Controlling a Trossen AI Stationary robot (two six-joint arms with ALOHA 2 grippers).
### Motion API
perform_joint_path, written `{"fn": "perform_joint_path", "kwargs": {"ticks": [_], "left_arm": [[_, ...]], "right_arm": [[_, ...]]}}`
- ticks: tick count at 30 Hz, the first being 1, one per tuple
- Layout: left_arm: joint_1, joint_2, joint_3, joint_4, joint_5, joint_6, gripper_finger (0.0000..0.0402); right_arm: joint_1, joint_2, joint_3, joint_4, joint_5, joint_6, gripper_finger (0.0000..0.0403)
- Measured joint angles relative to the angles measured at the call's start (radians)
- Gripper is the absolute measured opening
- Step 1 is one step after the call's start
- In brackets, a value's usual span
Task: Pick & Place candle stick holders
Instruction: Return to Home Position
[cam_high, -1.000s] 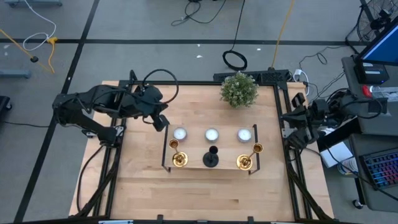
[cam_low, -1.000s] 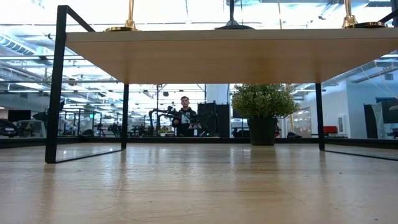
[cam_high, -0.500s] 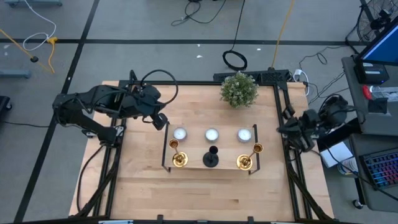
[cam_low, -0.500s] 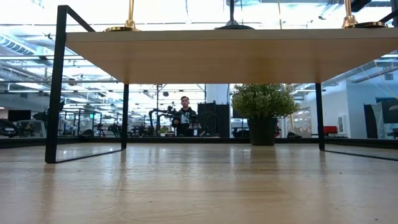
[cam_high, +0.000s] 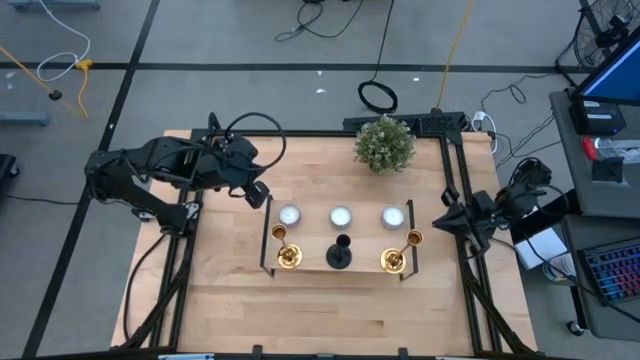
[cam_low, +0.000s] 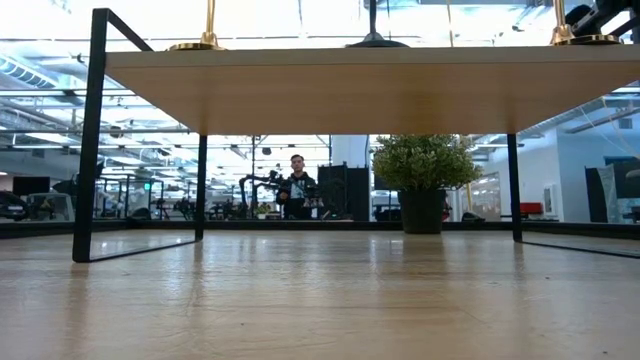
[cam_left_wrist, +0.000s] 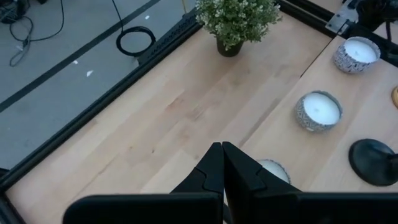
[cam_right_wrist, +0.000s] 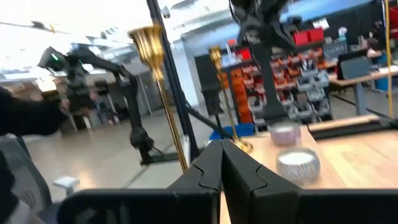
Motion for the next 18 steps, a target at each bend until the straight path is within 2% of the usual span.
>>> {"fn": "perform_joint_path", "kwargs": {"ticks": [12,18], "left_arm": [[0.0,0.0,0.0,-0.013,0.008,-0.019,0.0],[0.0,0.0,0.0,-0.013,0.009,-0.02,0.0]], "right_arm": [[0.0,0.0,-0.073,0.013,0.001,0.042,0.0],[-0.001,0.0,-0.118,0.139,-0.001,-0.002,0.0]]}}
